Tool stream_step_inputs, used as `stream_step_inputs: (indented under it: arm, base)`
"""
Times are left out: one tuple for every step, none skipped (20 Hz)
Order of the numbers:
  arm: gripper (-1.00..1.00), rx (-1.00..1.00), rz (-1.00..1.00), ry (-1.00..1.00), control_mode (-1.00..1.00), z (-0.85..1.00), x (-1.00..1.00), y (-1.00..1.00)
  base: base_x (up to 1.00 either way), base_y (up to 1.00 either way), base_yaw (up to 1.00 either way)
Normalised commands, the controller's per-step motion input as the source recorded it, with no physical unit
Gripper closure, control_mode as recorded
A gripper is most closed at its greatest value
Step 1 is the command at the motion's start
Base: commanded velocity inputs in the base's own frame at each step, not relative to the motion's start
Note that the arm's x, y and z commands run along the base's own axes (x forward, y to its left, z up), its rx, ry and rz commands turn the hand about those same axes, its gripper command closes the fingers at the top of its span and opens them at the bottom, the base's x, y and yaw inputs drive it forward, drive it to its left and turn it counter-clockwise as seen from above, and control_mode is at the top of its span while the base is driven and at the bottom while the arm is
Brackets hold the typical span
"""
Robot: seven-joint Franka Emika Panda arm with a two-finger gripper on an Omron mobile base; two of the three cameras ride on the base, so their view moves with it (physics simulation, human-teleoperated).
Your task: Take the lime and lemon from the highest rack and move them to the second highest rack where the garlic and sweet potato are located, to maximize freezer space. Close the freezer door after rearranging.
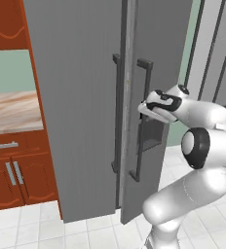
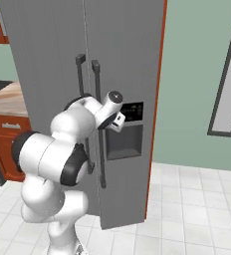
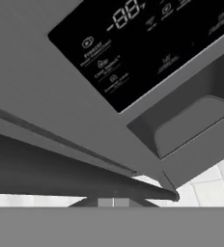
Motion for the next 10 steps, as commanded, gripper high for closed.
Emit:
stream_step_inputs:
  arm:
    - [1.00,0.00,-0.05,-0.05,-1.00,0.00,0.42,0.69]
    - [1.00,0.00,-0.06,-0.04,-1.00,0.00,0.38,0.62]
    - [1.00,0.00,-0.05,0.00,-1.00,0.00,0.36,0.50]
    - [1.00,0.00,-0.06,0.00,-1.00,0.00,0.39,0.57]
    - [1.00,0.00,-0.06,0.00,-1.00,0.00,0.37,0.54]
    - [1.00,0.00,-0.05,0.00,-1.00,0.00,0.36,0.48]
    - [1.00,0.00,-0.05,0.00,-1.00,0.00,0.38,0.54]
    - [1.00,0.00,-0.05,0.00,-1.00,0.00,0.38,0.47]
    - [1.00,0.00,-0.05,0.00,-1.00,0.00,0.39,0.44]
    - [1.00,0.00,-0.06,0.00,-1.00,0.00,0.40,0.41]
  base:
    - [0.00,0.00,0.00]
    - [0.00,0.00,0.00]
    - [0.00,0.00,0.00]
    - [0.00,0.00,0.00]
    - [0.00,0.00,0.00]
    - [0.00,0.00,0.00]
    - [0.00,0.00,0.00]
    - [0.00,0.00,0.00]
    - [0.00,0.00,0.00]
    - [0.00,0.00,0.00]
